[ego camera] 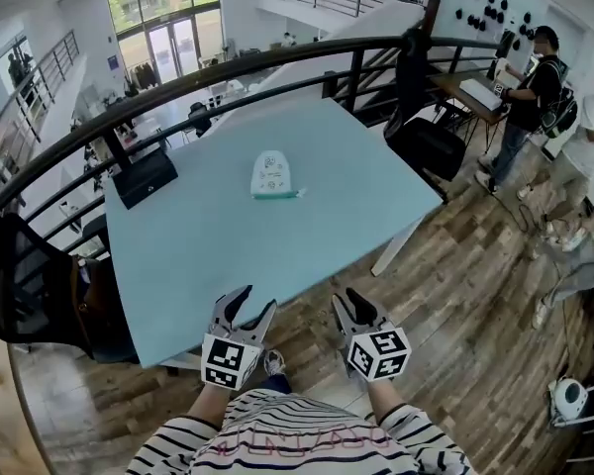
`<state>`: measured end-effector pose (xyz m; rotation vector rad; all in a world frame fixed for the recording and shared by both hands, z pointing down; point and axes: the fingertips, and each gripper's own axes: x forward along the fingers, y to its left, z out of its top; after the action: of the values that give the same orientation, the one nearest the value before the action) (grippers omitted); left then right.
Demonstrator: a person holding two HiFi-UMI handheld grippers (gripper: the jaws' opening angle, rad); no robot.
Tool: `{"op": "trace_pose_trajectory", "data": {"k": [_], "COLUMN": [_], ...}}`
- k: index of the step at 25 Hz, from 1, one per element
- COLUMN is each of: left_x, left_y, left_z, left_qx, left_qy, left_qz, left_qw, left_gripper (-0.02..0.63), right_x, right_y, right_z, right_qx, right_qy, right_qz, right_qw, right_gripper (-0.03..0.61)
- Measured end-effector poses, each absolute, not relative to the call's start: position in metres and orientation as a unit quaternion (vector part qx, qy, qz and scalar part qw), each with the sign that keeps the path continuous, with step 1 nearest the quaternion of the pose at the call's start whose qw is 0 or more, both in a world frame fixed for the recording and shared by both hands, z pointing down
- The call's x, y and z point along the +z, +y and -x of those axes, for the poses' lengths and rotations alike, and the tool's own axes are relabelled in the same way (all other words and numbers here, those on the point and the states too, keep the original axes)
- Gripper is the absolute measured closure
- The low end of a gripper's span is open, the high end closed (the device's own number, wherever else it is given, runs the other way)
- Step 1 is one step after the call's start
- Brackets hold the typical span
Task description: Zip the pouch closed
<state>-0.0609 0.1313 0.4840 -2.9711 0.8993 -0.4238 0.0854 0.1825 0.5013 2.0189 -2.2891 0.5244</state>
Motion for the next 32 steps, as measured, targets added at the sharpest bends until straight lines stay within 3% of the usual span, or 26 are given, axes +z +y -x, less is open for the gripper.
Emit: {"op": "trace_pose_trajectory", "data": {"k": [11, 24, 32], "left_x": [0.497, 0.530, 0.535], "left_y": [0.005, -0.064, -0.104], "left_z": [0.061, 0.087, 0.066], "left_qx": [-0.150, -0.168, -0.170], "left_qy": [0.266, 0.307, 0.360], "left_qz": [0.952, 0.935, 0.914], "left_qw": [-0.019, -0.066, -0.079], "left_gripper": [0.422, 0.422, 0.422], "right_x": [0.511, 0.528, 0.537], "right_y": [0.055, -0.039, -0.104], "right_z": [-0.091, -0.094, -0.126], "right_qx": [0.186, 0.188, 0.175], "right_qy": [-0.721, -0.737, -0.771], "right_qz": [-0.667, -0.644, -0.600], "right_qw": [0.042, 0.083, 0.123], "right_gripper": [0.453, 0.453, 0.453]}}
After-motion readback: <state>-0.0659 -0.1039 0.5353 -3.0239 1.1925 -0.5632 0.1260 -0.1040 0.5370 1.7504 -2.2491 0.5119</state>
